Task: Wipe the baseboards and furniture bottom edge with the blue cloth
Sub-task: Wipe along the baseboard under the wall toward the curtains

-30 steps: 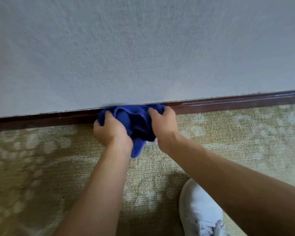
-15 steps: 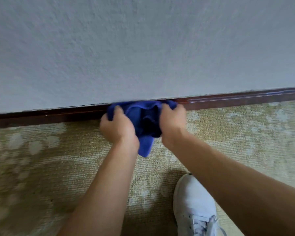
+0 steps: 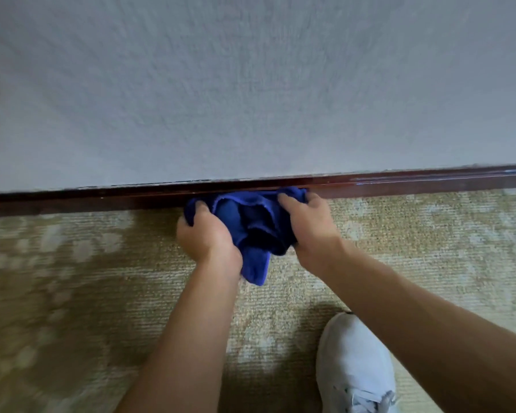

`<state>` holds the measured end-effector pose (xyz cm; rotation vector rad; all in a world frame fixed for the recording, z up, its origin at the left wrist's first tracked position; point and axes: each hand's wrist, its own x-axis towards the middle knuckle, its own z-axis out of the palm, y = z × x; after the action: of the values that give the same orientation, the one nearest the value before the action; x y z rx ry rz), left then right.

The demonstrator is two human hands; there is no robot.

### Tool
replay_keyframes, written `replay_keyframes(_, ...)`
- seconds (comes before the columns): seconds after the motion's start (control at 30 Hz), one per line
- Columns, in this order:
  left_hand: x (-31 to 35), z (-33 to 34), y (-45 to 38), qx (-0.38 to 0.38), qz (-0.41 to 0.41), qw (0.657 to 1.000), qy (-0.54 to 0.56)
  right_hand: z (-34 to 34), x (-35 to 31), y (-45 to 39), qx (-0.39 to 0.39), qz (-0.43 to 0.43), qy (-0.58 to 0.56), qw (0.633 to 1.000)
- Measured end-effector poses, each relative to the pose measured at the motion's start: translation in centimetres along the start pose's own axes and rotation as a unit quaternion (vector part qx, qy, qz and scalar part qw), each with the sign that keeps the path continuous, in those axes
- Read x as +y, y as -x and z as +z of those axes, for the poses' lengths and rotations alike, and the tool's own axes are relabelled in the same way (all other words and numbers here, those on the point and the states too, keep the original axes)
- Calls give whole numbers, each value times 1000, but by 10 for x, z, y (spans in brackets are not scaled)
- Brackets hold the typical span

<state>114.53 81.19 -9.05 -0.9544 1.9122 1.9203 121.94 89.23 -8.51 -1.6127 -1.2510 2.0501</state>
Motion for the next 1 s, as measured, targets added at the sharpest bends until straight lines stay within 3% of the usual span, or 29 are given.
replay_keyframes(0.1,4,1,-12,20,-3,1000,-12,14,2,1,-13,28,-50,998)
replay_keyframes(0.3,-29,27,18,-114,-17,984,-135,-29,3,-24,173,27,-66,982)
replay_keyframes(0.4,-28,26,15,-130,-55,986,-91,-26,4,-22,163,12,-71,984)
replay_keyframes(0.53,-28,20,10,-60,-43,997,-33,-18,7,-20,92,38,-88,991)
replay_keyframes(0.67,-56,40,40,-137,-164,977,21,-48,-4,-29,173,9,-66,983)
replay_keyframes(0.73,-71,57,61,-167,-151,974,-4,-75,-14,-43,216,23,-74,973)
replay_keyframes(0.87,-79,69,69,-120,-108,987,-1,-82,-15,-55,232,36,-23,972)
replay_keyframes(0.93,-66,65,62,-77,-96,992,37,-62,-9,-47,198,21,-12,980)
replay_keyframes(1.0,-53,58,55,12,-38,997,61,-47,-2,-36,133,12,2,991)
